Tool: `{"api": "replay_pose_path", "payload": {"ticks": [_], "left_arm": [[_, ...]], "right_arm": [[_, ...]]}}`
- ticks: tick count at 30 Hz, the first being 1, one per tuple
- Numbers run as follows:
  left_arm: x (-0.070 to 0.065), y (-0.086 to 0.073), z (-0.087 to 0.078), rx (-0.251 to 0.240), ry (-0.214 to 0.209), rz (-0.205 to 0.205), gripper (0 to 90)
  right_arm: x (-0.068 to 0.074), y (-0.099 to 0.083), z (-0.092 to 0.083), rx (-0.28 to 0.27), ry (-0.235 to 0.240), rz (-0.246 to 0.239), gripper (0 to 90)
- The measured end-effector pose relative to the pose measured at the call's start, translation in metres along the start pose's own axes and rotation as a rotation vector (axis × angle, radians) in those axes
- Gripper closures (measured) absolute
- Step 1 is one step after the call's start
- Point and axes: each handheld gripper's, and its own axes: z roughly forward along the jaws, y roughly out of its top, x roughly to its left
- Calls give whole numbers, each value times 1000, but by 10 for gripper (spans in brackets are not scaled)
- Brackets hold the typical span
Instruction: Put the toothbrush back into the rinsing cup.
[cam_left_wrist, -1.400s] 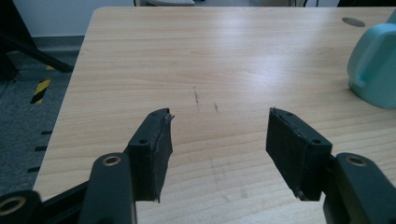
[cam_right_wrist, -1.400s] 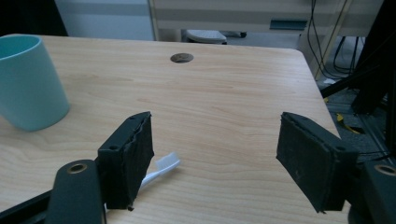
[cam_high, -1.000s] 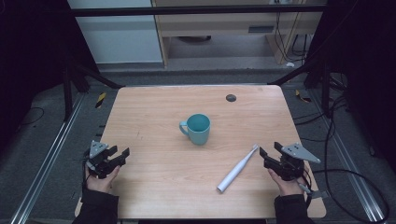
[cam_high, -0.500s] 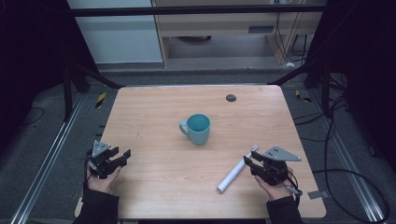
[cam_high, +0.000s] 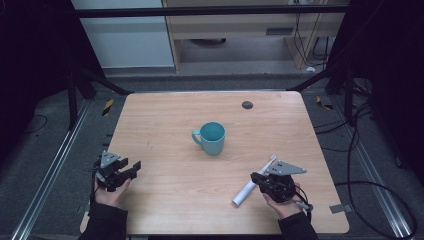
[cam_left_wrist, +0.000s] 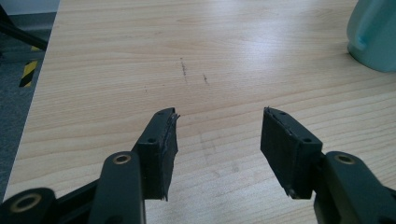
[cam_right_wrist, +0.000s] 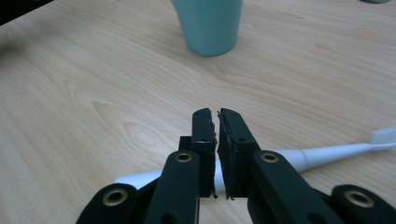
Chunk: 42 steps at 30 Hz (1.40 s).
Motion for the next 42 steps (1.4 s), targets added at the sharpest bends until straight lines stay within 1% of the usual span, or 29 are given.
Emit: {"api": "replay_pose_path", "payload": {"ticks": [3,4,6,7,8,9,14,15,17,19,23,28,29,33,36,42], "left_arm": [[0,0,1,2,-1,-1,452],[-1,0,1,5,-2,-1,451],[-1,0,1,6,-2,0,451],[-2,0,2,9,-4,1,450],[-2,0,2,9,-4,1,450],[-2,0,2,11,-5,3,450],[-2,0,3,19,-7,6,447],[-2,0,3,23,-6,8,446],[-2,0,3,25,-6,10,446],[-2,-1,4,26,-9,11,446],[-3,-1,4,32,-10,13,445],[-3,-1,5,33,-10,14,444],[-3,-1,5,34,-10,14,443],[-3,-1,5,34,-10,14,443],[-3,-1,5,35,-10,15,443],[-2,-1,5,36,-9,15,441]], "right_arm": [[3,0,3,10,11,-11,882],[6,-1,6,19,21,-15,895],[8,-1,7,24,27,-16,897],[11,-2,11,35,42,-12,898],[11,-2,11,35,42,-12,898],[13,-2,16,49,45,-19,898],[19,-3,24,67,61,-28,899],[21,-4,29,84,66,-36,899],[22,-4,30,88,70,-39,899],[24,-5,35,108,72,-50,899],[25,-6,38,120,74,-51,899],[26,-8,42,148,81,-46,899],[26,-9,44,160,82,-56,898],[27,-10,45,179,86,-61,898],[27,-10,46,184,91,-56,898],[27,-11,47,198,90,-67,897]]}}
